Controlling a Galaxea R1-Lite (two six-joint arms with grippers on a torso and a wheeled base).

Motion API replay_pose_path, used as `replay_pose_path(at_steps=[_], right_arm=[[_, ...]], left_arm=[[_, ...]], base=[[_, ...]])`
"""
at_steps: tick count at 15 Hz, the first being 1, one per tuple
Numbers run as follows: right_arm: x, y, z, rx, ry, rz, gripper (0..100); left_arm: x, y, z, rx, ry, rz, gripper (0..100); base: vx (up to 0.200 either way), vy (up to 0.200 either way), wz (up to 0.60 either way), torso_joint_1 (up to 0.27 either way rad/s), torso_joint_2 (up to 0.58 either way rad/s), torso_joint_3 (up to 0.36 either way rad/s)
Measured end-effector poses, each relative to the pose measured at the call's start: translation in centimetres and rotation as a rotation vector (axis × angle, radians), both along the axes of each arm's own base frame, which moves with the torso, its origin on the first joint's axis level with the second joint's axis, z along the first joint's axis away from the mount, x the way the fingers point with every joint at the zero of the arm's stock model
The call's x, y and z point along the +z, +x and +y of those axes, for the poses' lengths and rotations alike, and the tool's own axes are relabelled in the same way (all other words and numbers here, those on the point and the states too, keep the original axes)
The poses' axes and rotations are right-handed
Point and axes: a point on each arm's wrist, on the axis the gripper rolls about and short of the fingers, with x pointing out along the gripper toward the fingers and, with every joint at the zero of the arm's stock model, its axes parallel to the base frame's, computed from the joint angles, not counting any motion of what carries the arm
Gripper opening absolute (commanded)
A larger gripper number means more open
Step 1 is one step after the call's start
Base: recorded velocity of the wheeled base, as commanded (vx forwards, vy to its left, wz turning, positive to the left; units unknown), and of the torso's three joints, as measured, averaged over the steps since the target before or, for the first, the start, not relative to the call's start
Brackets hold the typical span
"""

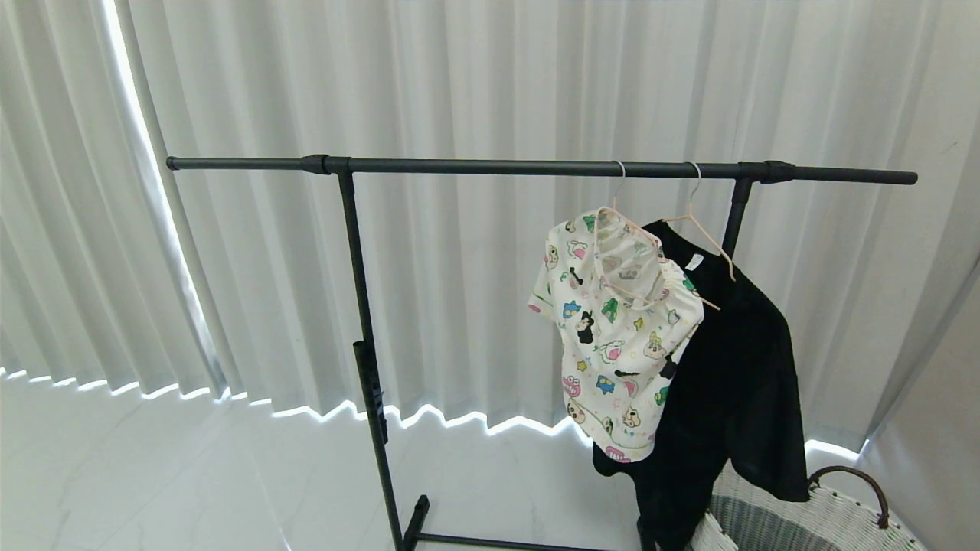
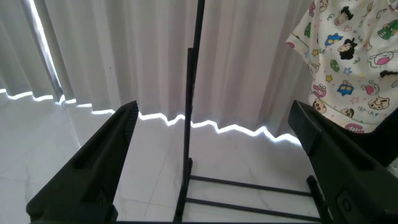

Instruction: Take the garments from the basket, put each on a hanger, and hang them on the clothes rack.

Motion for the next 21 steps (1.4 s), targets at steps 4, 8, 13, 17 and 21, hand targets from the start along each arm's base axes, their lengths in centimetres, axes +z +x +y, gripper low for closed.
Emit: replay_pose_path(at_steps=[4,8,13,17,21], right_arm=[[-0.02,0.00,-0.31,-0.116,0.015,0.002,100],[-0.17,-0.02,-0.17,-0.041,0.027,0.017,100],[-0.46,-0.58,-0.37,-0.013,0.052,-0.031,100],[-0.78,-0.71,-0.57,-0.095,0.176,-0.018,100],[-0.80,-0.72,-0.57,-0.097,0.185,-0.018,100]], left_arm=[[0.00,0.00,0.00,0.000,0.000,0.000,100],[0.00,0.00,0.00,0.000,0.000,0.000,100],[0.00,0.00,0.00,0.000,0.000,0.001,100],[0.00,0.01,0.00,0.000,0.000,0.001,100],[0.00,0.01,0.00,0.000,0.000,0.002,100]], base=[[0.000,0.000,0.00,0.000,0.00,0.000],[0.000,0.000,0.00,0.000,0.00,0.000],[0.000,0.000,0.00,0.000,0.00,0.000],[0.000,0.000,0.00,0.000,0.00,0.000],[0.000,0.000,0.00,0.000,0.00,0.000]])
